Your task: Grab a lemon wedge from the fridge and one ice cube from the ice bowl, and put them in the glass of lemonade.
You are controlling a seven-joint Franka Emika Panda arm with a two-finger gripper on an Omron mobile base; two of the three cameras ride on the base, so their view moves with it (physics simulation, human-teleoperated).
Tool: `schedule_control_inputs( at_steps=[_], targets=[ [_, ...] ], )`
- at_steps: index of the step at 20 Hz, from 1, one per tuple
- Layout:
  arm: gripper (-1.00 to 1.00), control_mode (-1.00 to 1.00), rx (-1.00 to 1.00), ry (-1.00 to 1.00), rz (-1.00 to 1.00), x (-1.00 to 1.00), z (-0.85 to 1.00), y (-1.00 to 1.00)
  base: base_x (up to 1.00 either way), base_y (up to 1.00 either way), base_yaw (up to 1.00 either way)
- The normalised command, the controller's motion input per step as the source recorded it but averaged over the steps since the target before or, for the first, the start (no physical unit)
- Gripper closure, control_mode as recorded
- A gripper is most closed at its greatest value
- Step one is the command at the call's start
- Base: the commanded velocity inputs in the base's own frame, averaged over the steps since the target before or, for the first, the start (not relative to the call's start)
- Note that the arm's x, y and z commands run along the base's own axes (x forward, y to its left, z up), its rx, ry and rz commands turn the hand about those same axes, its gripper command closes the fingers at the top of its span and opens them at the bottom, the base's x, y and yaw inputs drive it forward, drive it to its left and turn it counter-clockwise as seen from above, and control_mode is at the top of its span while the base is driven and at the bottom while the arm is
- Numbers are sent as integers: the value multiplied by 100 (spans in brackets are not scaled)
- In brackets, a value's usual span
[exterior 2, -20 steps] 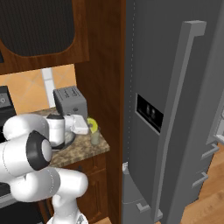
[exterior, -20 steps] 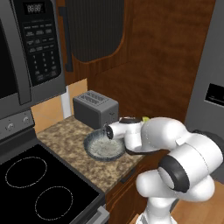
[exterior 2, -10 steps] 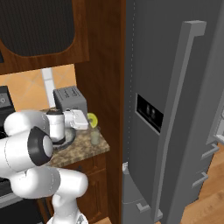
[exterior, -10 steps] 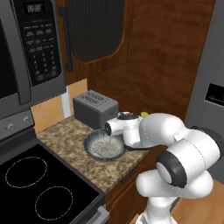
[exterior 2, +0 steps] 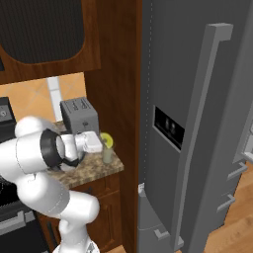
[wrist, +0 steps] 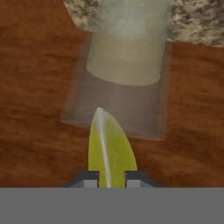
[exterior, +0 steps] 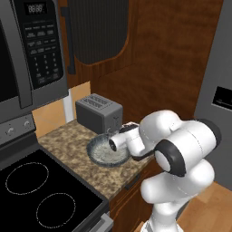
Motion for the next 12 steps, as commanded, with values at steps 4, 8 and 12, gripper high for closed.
schedule_control_inputs(
  at_steps=[4, 8, 12],
  targets=[
    [100, -100, -11, -9, 0, 0, -22, 0, 0, 0, 0],
    [100, -100, -7, -8, 0, -10, -1, 2, 0, 0, 0],
    [100, -100, -4, -4, 0, -41, 0, 1, 0, 0, 0]
  ],
)
